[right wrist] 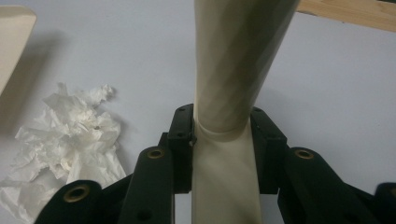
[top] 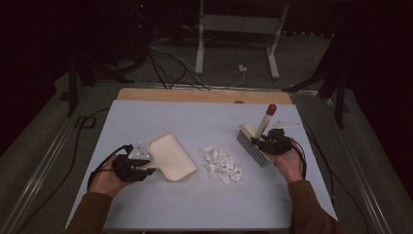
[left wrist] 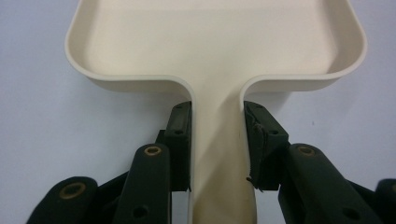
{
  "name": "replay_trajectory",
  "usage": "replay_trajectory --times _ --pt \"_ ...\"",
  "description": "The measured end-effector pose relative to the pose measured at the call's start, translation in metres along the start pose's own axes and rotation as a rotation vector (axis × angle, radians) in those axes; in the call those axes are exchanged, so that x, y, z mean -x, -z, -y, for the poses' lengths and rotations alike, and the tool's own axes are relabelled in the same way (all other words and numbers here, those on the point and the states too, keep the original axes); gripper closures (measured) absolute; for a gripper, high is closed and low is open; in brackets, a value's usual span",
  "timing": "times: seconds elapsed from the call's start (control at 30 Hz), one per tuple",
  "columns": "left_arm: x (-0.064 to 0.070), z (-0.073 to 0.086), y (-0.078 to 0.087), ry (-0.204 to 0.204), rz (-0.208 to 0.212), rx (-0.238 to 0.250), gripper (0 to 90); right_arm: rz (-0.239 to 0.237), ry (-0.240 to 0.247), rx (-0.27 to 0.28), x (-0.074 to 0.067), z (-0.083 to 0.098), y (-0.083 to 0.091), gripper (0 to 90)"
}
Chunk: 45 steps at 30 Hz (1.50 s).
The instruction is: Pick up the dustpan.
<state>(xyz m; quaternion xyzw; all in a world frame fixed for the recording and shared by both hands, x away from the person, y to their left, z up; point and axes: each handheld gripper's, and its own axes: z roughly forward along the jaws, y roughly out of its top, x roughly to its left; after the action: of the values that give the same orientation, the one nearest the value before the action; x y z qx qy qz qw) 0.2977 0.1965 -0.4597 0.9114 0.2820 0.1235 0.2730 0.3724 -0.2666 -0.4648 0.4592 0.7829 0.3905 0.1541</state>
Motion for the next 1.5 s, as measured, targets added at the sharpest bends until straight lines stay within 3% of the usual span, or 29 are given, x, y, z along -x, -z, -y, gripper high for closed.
replay_trajectory --times 0.57,1.5 --pt "0.008 -0.009 -0.009 -0.060 0.044 -0.016 66.7 0.005 -0.006 -0.002 0.000 0.000 0.000 67.2" --pt "0.026 -0.024 -0.019 -0.134 0.077 -0.020 66.7 0.020 -0.003 -0.001 -0.001 -0.001 -0.001 67.4"
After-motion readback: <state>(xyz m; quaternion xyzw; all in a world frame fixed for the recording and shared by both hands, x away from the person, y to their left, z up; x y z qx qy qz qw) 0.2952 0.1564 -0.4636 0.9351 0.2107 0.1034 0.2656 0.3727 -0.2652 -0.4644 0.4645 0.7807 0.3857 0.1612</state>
